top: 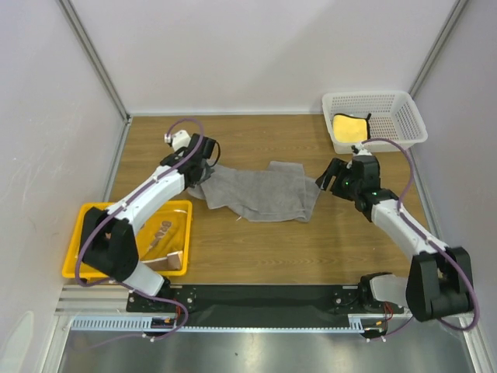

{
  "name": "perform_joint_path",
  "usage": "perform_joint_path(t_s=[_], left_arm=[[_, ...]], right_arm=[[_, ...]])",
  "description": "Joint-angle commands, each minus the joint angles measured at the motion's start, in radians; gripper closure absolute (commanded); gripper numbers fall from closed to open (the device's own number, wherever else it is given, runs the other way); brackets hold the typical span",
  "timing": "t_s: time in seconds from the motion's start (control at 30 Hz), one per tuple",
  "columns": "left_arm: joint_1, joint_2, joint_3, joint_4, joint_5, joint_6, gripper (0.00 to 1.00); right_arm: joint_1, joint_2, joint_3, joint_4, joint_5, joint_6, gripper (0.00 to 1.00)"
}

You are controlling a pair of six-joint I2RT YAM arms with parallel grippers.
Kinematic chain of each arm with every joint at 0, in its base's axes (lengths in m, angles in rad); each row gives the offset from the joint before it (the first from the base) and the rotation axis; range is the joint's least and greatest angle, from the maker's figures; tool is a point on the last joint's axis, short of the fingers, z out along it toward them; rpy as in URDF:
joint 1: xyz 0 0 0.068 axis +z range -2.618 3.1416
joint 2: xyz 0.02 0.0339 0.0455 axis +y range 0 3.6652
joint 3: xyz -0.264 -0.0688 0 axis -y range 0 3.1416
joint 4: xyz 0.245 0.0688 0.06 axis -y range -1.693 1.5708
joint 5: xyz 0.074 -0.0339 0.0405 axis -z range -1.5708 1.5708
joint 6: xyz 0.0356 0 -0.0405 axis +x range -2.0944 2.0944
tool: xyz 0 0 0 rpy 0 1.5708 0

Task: Fold and stack the towels
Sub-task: Move the towel to the center of the board, then flatten out the crumpled towel

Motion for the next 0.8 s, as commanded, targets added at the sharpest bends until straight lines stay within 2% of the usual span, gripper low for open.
perform_joint_path(t_s=[0.0, 0.13, 0.17, 0.37, 0.5, 0.6, 0.7, 0.73, 0.77], left_arm=[[0.011, -0.086, -0.019, -0.014, -0.104, -0.037, 1.00], [0.022, -0.095, -0.033, -0.031, -0.171, -0.017, 1.00], [0.028, -0.092, -0.045, -0.023, -0.165, -0.008, 1.00], [0.053, -0.031, -0.059, 0.021, -0.141, 0.059, 0.98], [0.056, -0.009, -0.061, 0.029, -0.147, 0.089, 0.90], [0.060, -0.011, -0.062, 0.026, -0.153, 0.095, 0.79], [0.062, -0.034, -0.070, 0.028, -0.158, 0.098, 0.63], [0.062, -0.041, -0.071, 0.026, -0.159, 0.101, 0.50], [0.062, -0.051, -0.077, 0.026, -0.158, 0.104, 0.43]], right_arm=[[0.040, 0.101, 0.049, 0.144, 0.043, 0.040, 0.25], [0.086, 0.243, 0.101, 0.210, 0.087, 0.063, 0.32], [0.090, 0.266, 0.109, 0.213, 0.113, 0.071, 0.35], [0.094, 0.420, 0.163, 0.227, 0.095, 0.119, 0.41], [0.104, 0.466, 0.175, 0.248, 0.090, 0.139, 0.43], [0.120, 0.506, 0.207, 0.224, 0.118, 0.135, 0.43], [0.127, 0.544, 0.238, 0.201, 0.145, 0.131, 0.44], [0.129, 0.553, 0.247, 0.195, 0.146, 0.129, 0.44], [0.133, 0.570, 0.265, 0.176, 0.153, 0.129, 0.45]])
